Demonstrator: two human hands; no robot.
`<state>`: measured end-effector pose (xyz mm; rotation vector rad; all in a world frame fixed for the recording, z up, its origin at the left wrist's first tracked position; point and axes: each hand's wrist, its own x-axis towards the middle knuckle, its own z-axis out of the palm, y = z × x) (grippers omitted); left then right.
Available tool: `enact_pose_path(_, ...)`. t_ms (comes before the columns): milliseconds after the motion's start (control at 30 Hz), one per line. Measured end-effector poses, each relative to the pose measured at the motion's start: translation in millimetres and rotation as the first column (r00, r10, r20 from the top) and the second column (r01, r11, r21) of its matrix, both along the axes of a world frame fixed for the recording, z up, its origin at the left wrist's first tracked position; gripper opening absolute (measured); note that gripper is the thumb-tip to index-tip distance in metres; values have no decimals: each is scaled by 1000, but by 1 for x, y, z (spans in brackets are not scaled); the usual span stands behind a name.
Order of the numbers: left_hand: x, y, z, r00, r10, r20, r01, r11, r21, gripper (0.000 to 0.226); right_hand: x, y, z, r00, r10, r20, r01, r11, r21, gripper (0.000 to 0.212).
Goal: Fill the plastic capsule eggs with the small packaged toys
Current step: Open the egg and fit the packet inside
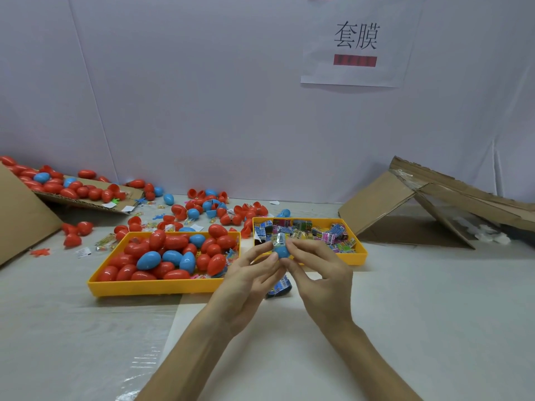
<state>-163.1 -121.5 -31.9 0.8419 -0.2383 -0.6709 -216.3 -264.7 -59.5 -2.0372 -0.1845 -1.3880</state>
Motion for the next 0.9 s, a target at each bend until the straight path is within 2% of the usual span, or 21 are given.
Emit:
enact_pose_path(133,2,0,-2,999,35,30,-36,999,12,49,0,0,0,1000,-7,-13,7,1000,15,31)
enact_pose_path(267,3,-1,-3,995,76,60,-78,997,17,47,-1,0,1,998,25,-55,-23,999,31,39)
enact_pose_path(500,1,-1,-2,997,14,69,-14,1000,-10,49,-1,2,2,998,58,-35,-58,998,-10,36)
enact_pose_path(600,1,-1,-2,998,-29,60,30,999,-25,42,-1,2,1,999,48,-26,-48,999,-14,36)
enact_pose_path(900,4,0,-2,1000,-27,7,27,1000,-6,43,0,1,-2,999,30,-20,-30,999,-43,33)
